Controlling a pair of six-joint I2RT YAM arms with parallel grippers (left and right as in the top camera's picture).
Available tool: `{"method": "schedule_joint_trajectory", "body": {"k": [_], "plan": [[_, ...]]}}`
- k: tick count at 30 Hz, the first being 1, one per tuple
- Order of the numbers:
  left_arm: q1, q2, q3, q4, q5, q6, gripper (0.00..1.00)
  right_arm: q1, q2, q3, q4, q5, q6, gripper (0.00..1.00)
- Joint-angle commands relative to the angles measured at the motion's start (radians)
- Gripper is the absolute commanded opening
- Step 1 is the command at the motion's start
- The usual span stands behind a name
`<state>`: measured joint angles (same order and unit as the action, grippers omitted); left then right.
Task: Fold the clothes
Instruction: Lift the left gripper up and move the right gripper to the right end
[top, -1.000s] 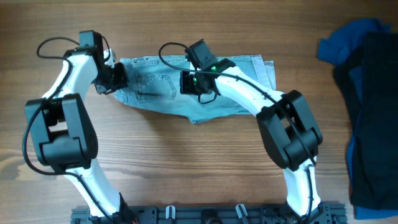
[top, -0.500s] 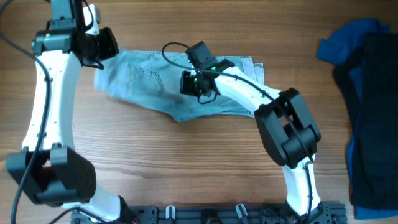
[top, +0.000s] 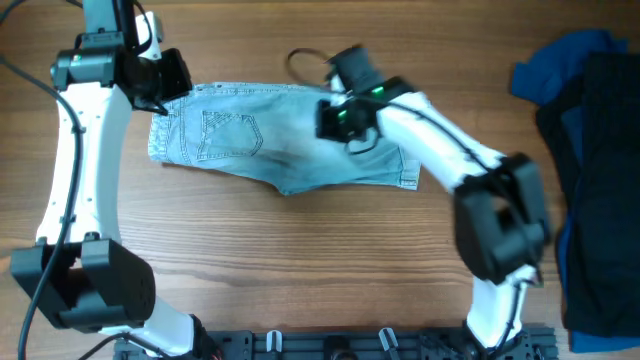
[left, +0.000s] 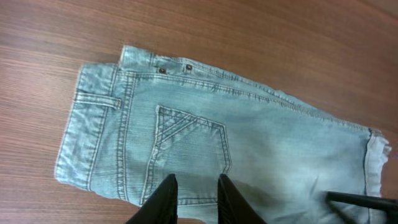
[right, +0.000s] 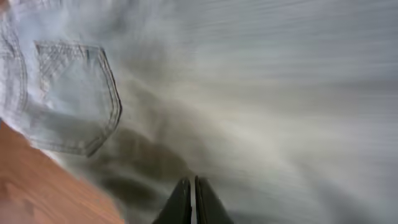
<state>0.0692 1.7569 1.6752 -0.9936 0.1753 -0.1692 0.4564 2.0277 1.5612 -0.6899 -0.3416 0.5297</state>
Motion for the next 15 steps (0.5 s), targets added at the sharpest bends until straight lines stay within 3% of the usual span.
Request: {"method": "schedule_joint_trajectory", "body": {"k": [1,3,4,9,15], "plan": [[-0.022,0.024,0.013,-0.014,-0.009,-0.003,0.23,-0.111,-0.086,0.010,-0.135,0.057,-0.033,0.16],[-0.022,0.034,0.011,-0.026,-0.009,-0.003,0.25,-0.161,-0.085,0.005,-0.219,0.108,-0.033,0.42],[-0.022,0.040,0.011,-0.032,-0.009,-0.003,0.26,-0.180,-0.082,-0.008,-0.238,0.150,-0.033,0.45],[-0.022,0.096,0.011,-0.079,-0.013,-0.041,0.42,-0.203,-0.071,-0.114,-0.211,0.322,-0.081,0.45],[-0.021,0.155,0.011,-0.105,-0.013,-0.044,0.46,-0.221,-0.071,-0.265,-0.032,0.381,-0.087,0.38]]}}
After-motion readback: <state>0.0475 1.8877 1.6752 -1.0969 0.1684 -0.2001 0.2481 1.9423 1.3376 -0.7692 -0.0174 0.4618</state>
